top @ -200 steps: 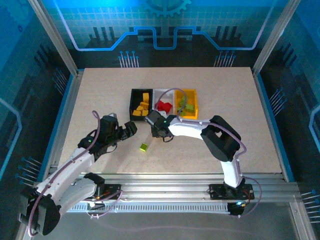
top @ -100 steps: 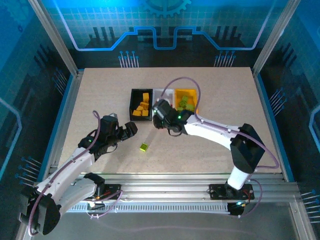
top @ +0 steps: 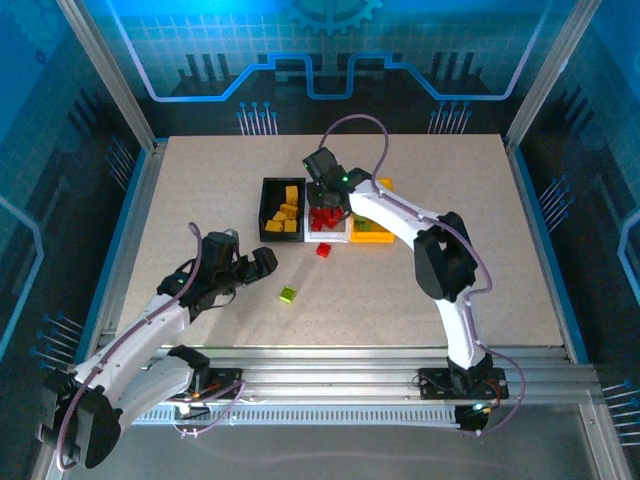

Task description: Sort the legos into containers by color

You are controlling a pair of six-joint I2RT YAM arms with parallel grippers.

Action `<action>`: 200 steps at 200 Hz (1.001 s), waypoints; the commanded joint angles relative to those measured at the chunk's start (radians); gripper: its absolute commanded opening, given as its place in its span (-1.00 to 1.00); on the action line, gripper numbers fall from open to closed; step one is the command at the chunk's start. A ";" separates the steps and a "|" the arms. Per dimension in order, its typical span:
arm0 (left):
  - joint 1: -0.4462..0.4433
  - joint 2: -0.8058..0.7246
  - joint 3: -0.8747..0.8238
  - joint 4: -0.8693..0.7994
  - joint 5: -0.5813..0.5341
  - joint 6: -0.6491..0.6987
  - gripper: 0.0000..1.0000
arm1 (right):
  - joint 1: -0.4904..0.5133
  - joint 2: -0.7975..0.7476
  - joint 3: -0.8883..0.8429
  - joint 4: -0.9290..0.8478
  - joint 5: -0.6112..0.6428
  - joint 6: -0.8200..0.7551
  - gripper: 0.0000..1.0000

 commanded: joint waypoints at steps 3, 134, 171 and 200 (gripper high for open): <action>-0.024 0.018 -0.002 -0.018 0.055 -0.006 0.98 | -0.024 0.056 0.147 -0.107 -0.006 -0.007 -0.22; -0.310 0.343 0.103 -0.132 -0.068 0.110 0.72 | 0.001 -0.302 -0.263 0.100 -0.046 -0.004 0.31; -0.338 0.498 0.164 -0.089 -0.160 0.138 0.65 | 0.005 -0.449 -0.447 0.180 -0.057 0.029 0.31; -0.345 0.587 0.219 -0.087 -0.226 0.178 0.45 | 0.007 -0.545 -0.547 0.210 -0.056 0.047 0.32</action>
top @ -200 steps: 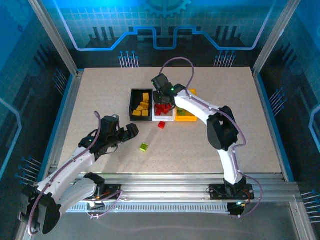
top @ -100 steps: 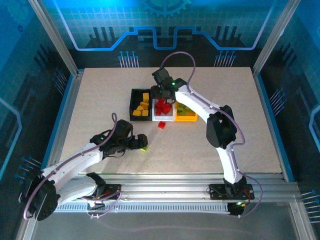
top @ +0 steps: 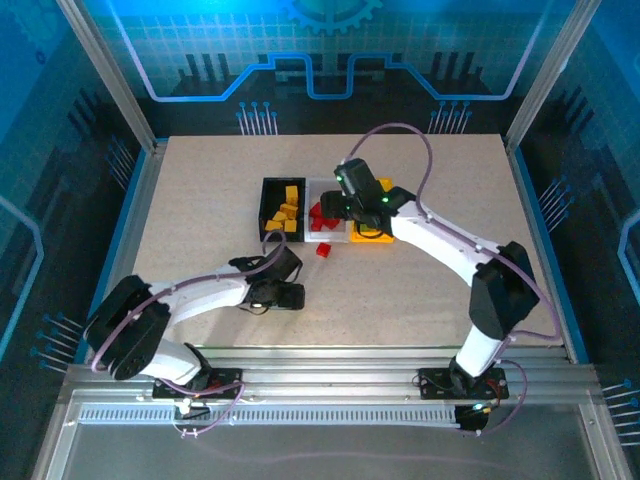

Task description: Sort the legos into containers by color

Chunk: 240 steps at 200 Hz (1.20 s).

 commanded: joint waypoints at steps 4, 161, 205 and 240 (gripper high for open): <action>-0.012 0.064 0.065 0.009 -0.089 0.055 0.41 | 0.008 -0.092 -0.073 0.067 0.005 0.030 0.32; -0.091 0.183 0.434 -0.016 -0.016 0.068 -0.29 | -0.117 -0.494 -0.463 0.059 0.092 0.079 0.34; -0.085 0.465 0.887 -0.108 -0.024 0.150 -0.30 | -0.155 -0.640 -0.591 0.004 0.084 0.093 0.35; -0.053 0.688 1.216 -0.220 -0.053 0.178 -0.30 | -0.163 -0.683 -0.628 -0.028 0.072 0.077 0.36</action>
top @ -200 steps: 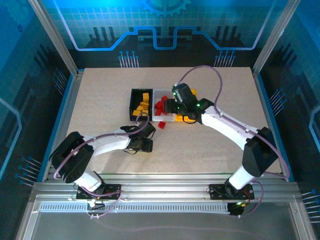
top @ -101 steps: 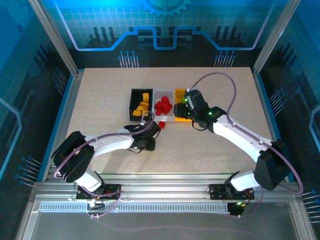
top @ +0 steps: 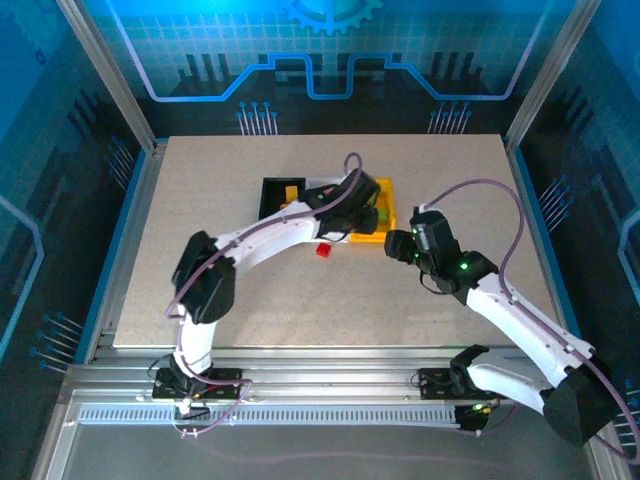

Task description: Sort the legos into containers by color

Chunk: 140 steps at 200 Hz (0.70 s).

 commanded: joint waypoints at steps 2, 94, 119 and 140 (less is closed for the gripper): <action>0.027 0.128 0.174 -0.138 -0.016 0.047 -0.30 | -0.018 -0.028 -0.025 -0.031 0.012 0.004 0.36; 0.053 0.247 0.469 -0.218 0.013 0.007 0.69 | -0.010 0.007 -0.063 0.046 -0.094 0.006 0.38; 0.053 0.059 0.242 -0.074 0.042 -0.022 0.98 | 0.035 0.044 -0.054 0.085 -0.102 0.016 0.41; 0.055 -0.118 0.022 0.035 0.042 -0.045 0.98 | 0.103 0.111 -0.020 0.104 -0.065 0.025 0.42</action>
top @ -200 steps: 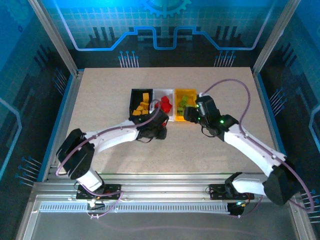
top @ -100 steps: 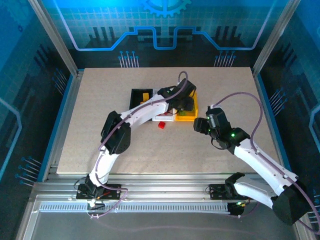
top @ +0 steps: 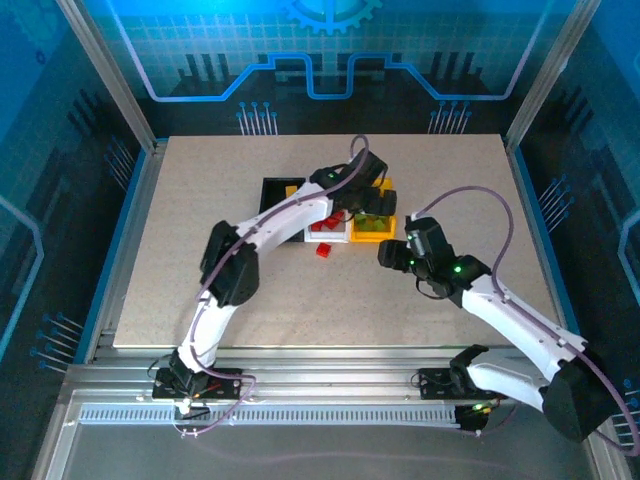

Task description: Sort the legos into containers by color

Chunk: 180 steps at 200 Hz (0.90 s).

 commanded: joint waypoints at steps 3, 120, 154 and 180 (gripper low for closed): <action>0.001 -0.246 -0.206 0.147 0.020 -0.035 0.98 | 0.075 0.071 0.038 0.054 0.023 0.023 0.42; 0.050 -1.143 -1.265 0.247 -0.121 -0.238 0.98 | 0.291 0.696 0.426 0.107 0.219 0.252 0.49; 0.052 -1.257 -1.346 0.232 -0.122 -0.253 0.98 | 0.316 0.807 0.526 0.055 0.268 0.290 0.49; 0.053 -1.299 -1.354 0.212 -0.129 -0.250 0.98 | 0.330 0.874 0.588 -0.004 0.308 0.325 0.50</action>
